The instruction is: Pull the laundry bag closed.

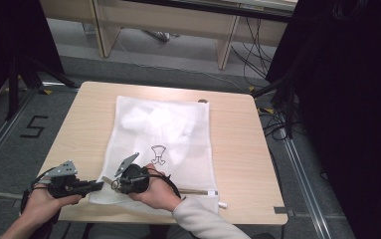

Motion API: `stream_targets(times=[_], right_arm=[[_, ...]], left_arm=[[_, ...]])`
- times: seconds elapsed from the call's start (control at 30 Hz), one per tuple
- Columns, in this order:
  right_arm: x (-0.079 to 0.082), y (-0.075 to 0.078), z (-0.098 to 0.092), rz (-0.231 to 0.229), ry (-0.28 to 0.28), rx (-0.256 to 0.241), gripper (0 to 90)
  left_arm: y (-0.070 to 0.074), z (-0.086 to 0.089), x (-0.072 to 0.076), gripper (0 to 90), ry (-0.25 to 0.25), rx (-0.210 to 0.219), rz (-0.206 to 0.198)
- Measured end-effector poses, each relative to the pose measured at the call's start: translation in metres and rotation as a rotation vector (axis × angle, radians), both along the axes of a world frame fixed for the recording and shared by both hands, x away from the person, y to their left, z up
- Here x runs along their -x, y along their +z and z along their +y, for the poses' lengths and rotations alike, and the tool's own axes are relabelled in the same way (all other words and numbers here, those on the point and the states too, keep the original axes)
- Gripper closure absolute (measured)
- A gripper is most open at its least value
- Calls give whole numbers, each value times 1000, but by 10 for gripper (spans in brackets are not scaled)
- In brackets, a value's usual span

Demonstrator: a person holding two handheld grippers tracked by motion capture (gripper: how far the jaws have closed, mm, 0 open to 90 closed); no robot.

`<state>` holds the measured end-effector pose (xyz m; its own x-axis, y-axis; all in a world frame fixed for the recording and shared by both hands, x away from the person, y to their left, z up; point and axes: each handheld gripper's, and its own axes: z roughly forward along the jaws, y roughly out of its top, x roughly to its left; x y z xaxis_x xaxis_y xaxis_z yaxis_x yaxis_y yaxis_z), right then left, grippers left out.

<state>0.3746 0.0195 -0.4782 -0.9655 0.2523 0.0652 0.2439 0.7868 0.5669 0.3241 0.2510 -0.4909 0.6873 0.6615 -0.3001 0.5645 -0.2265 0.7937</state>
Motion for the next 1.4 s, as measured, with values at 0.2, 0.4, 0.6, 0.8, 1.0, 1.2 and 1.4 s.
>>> stream_targets(times=[0.2, 0.4, 0.6, 0.8, 1.0, 1.2, 1.4], right_arm=[[0, -1, -5, 2, -7, 12, 827], [0, 0, -8, -5, 1, 7, 826], [-1, -1, -13, 12, -13, 27, 826], [-1, -1, -16, 20, -20, 34, 826], [0, 2, -18, 13, -17, 46, 826], [0, 2, -22, 19, -21, 60, 827], [1, 3, -24, 28, -34, 67, 827]], left_arm=[[1, 0, 0, 855, 10, 8, -7], [1, 0, 1, 855, 13, 19, -9], [2, 2, 0, 854, 9, 17, -14], [2, 2, 0, 854, 15, 26, -12], [2, 2, 0, 854, 17, 25, -9], [2, 3, 0, 854, 24, 23, -9], [2, 3, 0, 854, 27, 17, -8]])
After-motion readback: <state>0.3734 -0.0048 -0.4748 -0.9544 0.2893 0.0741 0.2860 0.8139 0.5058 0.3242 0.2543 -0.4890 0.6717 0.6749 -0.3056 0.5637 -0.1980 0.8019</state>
